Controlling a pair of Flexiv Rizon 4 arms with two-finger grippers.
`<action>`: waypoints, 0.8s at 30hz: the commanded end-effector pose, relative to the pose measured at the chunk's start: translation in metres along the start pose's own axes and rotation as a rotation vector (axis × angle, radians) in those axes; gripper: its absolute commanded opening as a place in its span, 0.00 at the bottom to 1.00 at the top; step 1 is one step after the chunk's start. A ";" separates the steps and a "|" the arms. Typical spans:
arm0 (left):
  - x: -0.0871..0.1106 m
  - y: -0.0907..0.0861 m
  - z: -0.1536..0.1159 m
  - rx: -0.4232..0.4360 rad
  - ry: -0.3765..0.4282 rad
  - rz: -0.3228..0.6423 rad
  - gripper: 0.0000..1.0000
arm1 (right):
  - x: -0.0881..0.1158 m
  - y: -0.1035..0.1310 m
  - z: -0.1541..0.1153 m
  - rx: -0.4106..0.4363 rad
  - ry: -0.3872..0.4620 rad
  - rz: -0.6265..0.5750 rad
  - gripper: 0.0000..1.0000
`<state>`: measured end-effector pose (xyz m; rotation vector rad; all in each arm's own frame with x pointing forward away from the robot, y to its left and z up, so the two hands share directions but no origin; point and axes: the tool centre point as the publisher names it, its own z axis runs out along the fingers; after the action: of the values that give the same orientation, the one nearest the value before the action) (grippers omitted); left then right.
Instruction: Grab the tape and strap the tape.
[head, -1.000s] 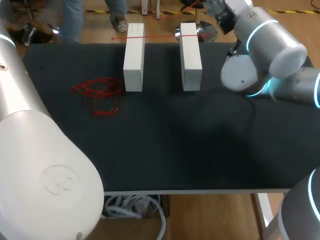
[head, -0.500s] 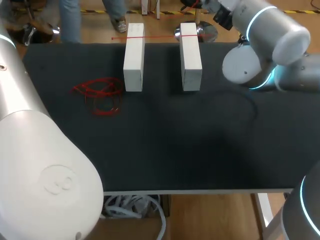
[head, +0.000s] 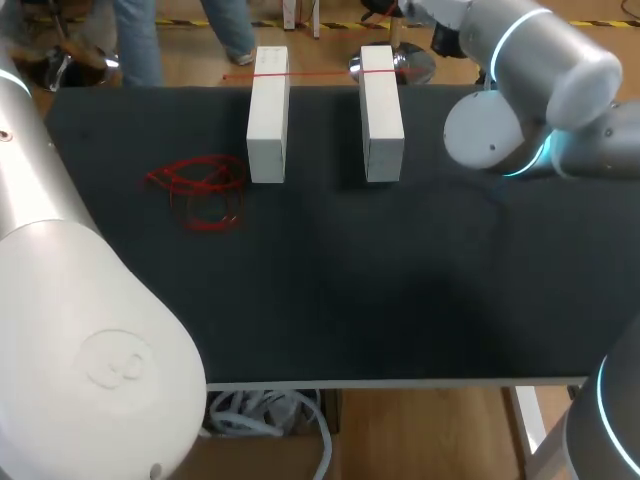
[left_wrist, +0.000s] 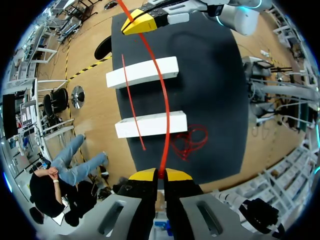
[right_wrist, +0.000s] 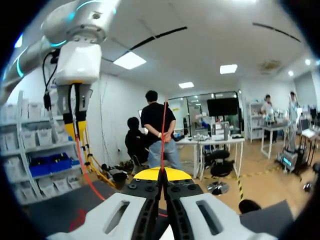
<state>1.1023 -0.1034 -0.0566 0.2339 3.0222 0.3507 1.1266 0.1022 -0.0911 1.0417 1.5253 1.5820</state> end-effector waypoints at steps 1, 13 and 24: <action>0.000 0.000 -0.002 -0.004 0.002 -0.001 0.00 | -0.001 -0.004 0.003 -0.096 0.052 -0.295 0.00; 0.000 0.000 -0.002 -0.004 0.002 -0.001 0.00 | 0.008 -0.005 0.008 -0.101 0.045 -0.465 0.00; 0.000 0.000 -0.002 -0.004 0.002 -0.001 0.00 | 0.014 0.003 0.011 -0.069 0.053 -0.269 0.00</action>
<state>1.1022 -0.1034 -0.0565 0.2338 3.0221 0.3511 1.1324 0.1225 -0.0909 0.7270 1.5472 1.4738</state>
